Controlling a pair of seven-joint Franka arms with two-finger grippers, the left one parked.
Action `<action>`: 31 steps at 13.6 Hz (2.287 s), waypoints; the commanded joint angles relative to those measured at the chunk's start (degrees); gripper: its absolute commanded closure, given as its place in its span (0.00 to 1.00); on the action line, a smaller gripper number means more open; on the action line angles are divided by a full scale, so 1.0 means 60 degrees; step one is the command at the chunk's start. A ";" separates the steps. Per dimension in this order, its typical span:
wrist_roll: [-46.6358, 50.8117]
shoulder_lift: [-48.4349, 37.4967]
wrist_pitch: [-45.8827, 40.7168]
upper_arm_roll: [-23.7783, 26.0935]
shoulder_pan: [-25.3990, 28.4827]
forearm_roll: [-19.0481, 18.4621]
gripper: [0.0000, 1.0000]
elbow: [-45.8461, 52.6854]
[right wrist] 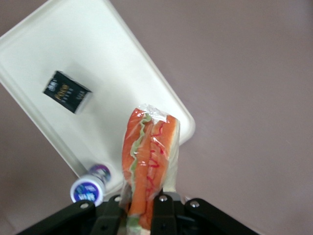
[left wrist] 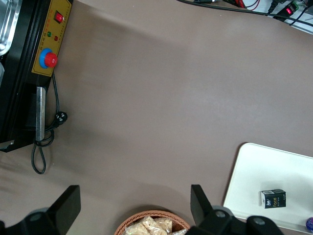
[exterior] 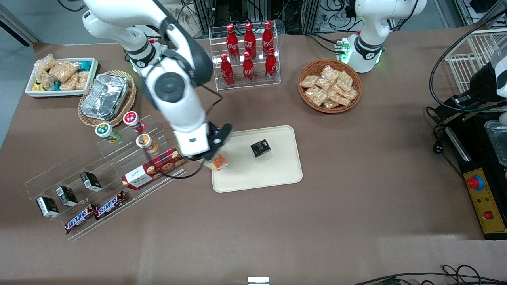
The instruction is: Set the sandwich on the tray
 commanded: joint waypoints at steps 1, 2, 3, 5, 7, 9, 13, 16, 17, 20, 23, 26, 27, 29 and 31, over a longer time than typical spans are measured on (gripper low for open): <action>-0.0015 0.0748 0.0557 -0.0105 0.0860 -0.0252 0.86 0.0189; -0.0029 0.0955 0.0587 -0.0120 0.1066 -0.0703 0.86 0.0248; -0.0102 0.1116 0.0688 -0.0120 0.1068 -0.1157 0.86 0.0263; -0.0147 0.1511 0.1446 -0.0105 0.1097 -0.1658 0.86 0.0235; -0.0030 0.1965 0.2515 -0.0134 0.1578 -0.1980 0.86 0.0190; 0.0044 0.2493 0.3250 -0.0208 0.1581 -0.2274 0.86 0.0248; 0.0116 0.2861 0.3605 -0.0208 0.1464 -0.2100 0.57 0.0322; 0.1111 0.2438 0.2426 -0.0208 0.1245 -0.1033 0.17 0.0424; 0.1142 0.2262 0.1693 -0.0309 0.1142 -0.0769 0.17 0.0642; 0.1930 0.1429 0.0428 -0.0733 0.0601 0.0082 0.17 0.0879; 0.3333 0.0476 -0.0597 -0.1538 0.0556 0.0113 0.17 0.0879; 0.4056 -0.0067 -0.1081 -0.1994 0.0555 0.0098 0.17 0.0791; 0.4333 -0.0214 -0.1257 -0.2227 0.0555 0.0098 0.17 0.0762; 0.4774 -0.0623 -0.1857 -0.2755 0.0541 0.0083 0.17 0.0747; 0.4672 -0.0902 -0.2500 -0.2932 0.0555 -0.0062 0.03 0.0761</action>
